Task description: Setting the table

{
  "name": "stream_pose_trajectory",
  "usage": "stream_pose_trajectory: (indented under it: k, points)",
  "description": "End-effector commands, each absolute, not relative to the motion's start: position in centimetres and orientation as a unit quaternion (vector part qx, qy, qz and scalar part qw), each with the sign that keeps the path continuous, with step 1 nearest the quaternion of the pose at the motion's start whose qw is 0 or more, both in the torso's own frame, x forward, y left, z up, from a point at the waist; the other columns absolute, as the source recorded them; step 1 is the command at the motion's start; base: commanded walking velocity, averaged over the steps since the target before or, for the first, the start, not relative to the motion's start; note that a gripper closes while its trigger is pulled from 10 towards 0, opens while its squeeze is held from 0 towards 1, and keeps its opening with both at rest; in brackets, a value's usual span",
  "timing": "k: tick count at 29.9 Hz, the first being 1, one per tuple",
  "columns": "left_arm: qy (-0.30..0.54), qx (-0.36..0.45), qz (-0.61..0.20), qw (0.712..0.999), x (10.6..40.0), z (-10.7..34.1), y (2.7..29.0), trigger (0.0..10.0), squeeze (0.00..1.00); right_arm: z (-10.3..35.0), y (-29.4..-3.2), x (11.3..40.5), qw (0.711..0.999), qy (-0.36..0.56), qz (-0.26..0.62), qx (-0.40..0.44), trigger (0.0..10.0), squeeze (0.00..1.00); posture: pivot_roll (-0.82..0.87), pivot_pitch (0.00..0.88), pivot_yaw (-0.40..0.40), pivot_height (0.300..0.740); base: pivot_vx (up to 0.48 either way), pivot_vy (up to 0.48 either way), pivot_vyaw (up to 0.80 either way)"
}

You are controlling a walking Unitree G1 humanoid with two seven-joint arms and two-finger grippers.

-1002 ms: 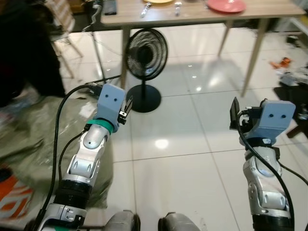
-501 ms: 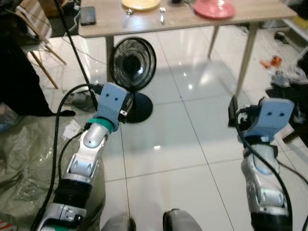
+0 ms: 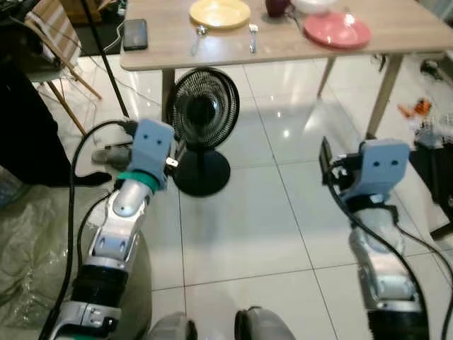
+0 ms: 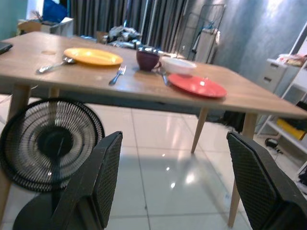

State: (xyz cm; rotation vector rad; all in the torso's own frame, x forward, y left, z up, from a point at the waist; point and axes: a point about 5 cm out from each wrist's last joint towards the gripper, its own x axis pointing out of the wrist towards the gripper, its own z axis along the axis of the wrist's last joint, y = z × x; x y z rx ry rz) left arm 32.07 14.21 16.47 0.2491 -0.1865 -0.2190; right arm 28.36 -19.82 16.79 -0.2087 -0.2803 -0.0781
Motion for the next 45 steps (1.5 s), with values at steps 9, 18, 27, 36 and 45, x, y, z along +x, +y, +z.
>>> stream_pose_trajectory:
  k: [9,18,27,36,45]
  points:
    - [-0.084,0.114,-0.097,0.985,31.4,15.8,14.8,10.0,0.00,16.0,-18.1,29.3,0.986,-0.121,0.010,-0.112,10.0,0.00,0.03,0.029,-0.006,0.740,0.431,0.000,0.00]
    - [-0.079,0.108,-0.109,0.985,31.3,15.4,14.1,10.0,0.00,15.4,-18.1,29.4,0.986,-0.100,0.039,-0.125,10.0,0.00,0.02,0.026,-0.014,0.740,0.431,0.000,0.00]
    - [-0.061,0.108,-0.120,0.985,31.2,14.3,13.7,10.0,0.00,14.0,-19.3,29.0,0.988,-0.066,0.005,-0.141,10.0,0.00,0.00,0.024,-0.005,0.740,0.432,0.000,0.00]
    - [-0.043,0.118,-0.143,0.982,30.6,13.2,13.4,10.0,0.00,13.2,-20.4,27.9,0.989,-0.056,-0.038,-0.133,10.0,0.00,-0.03,0.036,0.037,0.740,0.430,0.000,0.00]
    - [-0.039,0.124,-0.167,0.977,29.9,12.5,12.5,10.0,0.00,12.8,-20.8,26.4,0.988,-0.047,-0.049,-0.136,10.0,0.00,-0.08,0.073,0.050,0.740,0.430,0.000,0.00]
